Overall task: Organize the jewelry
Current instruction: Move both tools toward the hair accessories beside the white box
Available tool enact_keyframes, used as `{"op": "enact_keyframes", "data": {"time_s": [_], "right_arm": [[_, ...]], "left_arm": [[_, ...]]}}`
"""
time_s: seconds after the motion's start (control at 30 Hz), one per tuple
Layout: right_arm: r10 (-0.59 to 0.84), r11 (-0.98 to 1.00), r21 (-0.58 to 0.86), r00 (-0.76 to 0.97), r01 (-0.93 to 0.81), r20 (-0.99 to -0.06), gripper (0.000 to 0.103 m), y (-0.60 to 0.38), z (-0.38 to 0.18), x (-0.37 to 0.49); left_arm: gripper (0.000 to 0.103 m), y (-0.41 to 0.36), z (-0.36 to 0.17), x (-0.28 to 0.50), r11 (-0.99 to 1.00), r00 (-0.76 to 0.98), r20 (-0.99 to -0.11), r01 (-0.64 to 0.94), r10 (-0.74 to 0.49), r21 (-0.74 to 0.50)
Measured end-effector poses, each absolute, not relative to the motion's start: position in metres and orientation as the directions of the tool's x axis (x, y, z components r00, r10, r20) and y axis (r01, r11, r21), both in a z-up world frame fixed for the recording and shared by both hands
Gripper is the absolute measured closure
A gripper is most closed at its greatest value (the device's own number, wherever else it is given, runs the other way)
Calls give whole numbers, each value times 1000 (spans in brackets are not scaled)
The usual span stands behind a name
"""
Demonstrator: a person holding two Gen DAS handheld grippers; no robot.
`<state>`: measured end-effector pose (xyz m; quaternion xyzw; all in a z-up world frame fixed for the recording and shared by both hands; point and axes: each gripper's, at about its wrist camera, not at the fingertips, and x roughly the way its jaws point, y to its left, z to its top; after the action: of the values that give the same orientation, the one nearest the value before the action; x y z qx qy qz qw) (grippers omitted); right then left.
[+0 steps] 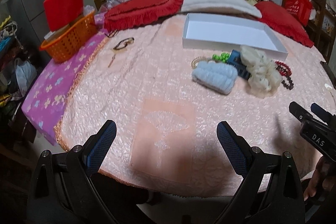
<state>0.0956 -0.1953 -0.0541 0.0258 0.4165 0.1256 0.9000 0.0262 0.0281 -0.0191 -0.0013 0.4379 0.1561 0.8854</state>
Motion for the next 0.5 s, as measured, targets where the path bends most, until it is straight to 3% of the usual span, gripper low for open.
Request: {"op": "enact_keyframes", "data": {"time_s": [0.5], "right_arm": [[245, 965, 128, 606, -231, -756, 18, -186, -60, 105]], "left_arm": [[6, 40, -45, 42, 949, 481, -836, -284, 264, 137]]}}
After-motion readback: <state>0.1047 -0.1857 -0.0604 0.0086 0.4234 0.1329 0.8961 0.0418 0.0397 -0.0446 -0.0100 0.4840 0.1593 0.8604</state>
